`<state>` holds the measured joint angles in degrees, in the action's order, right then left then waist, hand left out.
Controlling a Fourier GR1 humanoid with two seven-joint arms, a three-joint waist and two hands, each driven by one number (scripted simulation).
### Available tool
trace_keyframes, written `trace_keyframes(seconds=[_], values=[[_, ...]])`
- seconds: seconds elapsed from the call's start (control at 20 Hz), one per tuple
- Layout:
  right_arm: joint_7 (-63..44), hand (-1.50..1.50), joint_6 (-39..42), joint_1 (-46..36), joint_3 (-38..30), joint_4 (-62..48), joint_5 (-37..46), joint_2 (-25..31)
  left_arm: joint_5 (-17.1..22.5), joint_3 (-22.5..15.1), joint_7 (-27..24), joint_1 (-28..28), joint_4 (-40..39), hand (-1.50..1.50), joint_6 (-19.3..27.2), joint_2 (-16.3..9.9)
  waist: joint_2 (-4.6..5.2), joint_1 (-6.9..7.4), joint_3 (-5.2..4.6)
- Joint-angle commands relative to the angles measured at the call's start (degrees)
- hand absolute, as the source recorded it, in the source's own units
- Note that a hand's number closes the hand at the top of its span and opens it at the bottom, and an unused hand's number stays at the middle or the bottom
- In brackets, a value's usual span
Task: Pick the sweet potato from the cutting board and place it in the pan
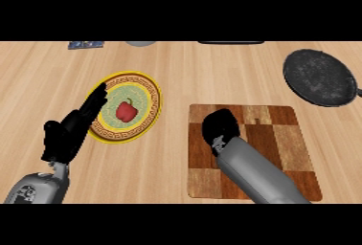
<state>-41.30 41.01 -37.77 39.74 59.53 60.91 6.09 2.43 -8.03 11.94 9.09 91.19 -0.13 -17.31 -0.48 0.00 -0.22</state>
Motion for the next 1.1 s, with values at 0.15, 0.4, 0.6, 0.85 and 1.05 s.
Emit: trace_keyframes(seconds=[0.15,0.4,0.6,0.85,1.05], values=[[-1.5,1.5,-10.7,3.3,-4.5,11.5,1.1,-0.5,0.2,0.6,-1.2,-2.2,-0.4,0.0,-0.2,1.3,0.07,-1.01,0.26],[-2.5,1.5,-30.6,7.6,-16.6,20.6,-1.1,0.8,0.1,2.4,-1.2,-2.9,0.6,0.0,0.4,-0.1,-0.29,-2.68,0.46],[-2.9,1.5,-37.6,8.7,-15.3,30.5,4.5,3.7,1.1,3.3,-1.2,-3.1,0.6,0.0,-1.8,-1.7,-0.17,-1.68,0.28],[-1.8,1.5,-41.7,17.1,-17.2,40.7,5.7,6.8,-1.3,0.9,0.0,-1.5,0.9,0.0,-0.1,1.5,0.28,-0.87,0.24],[0.4,1.5,-47.8,19.0,-22.8,37.9,4.8,6.0,-1.2,1.1,1.7,-3.7,4.7,0.0,-1.6,1.0,0.41,-0.05,0.24]])
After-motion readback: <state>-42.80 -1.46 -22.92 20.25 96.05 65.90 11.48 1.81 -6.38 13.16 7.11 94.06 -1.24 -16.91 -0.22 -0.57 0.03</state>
